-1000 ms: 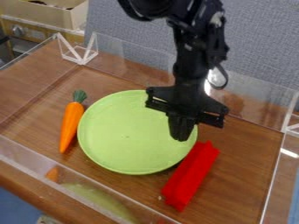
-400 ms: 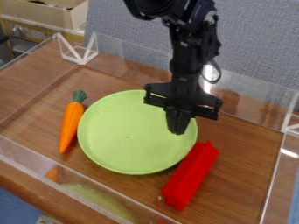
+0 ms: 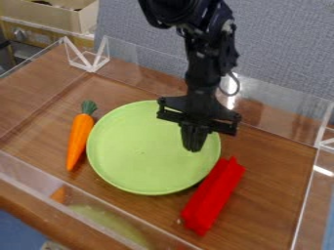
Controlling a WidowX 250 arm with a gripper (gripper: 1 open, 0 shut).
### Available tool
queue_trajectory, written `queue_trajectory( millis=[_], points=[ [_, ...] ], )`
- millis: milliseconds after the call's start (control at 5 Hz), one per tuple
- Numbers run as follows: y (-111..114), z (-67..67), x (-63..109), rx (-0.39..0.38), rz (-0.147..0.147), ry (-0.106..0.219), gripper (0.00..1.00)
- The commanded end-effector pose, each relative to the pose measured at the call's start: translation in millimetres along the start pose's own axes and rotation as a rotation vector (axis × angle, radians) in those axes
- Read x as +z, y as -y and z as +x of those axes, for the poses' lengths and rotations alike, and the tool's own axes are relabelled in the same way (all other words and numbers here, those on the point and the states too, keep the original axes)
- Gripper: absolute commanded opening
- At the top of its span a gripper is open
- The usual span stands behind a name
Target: Move the red object from the green plate to the table
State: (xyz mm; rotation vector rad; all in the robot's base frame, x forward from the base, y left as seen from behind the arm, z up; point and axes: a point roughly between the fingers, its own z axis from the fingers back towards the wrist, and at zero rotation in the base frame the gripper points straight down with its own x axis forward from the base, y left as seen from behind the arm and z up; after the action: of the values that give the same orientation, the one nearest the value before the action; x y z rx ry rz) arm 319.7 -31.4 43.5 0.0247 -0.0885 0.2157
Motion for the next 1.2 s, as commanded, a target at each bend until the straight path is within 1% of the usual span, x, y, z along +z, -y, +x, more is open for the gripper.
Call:
queue_trajectory(
  millis=[0, 600, 1000],
  points=[
    [-0.9, 16.5, 10.9, 0.024, -0.019, 0.052, 0.00],
    [-1.3, 29.5, 11.3, 0.032, -0.039, 0.050, 0.00],
    [-4.7, 37.4, 6.7, 0.033, -0.048, 0.045, 0.00]
  ],
)
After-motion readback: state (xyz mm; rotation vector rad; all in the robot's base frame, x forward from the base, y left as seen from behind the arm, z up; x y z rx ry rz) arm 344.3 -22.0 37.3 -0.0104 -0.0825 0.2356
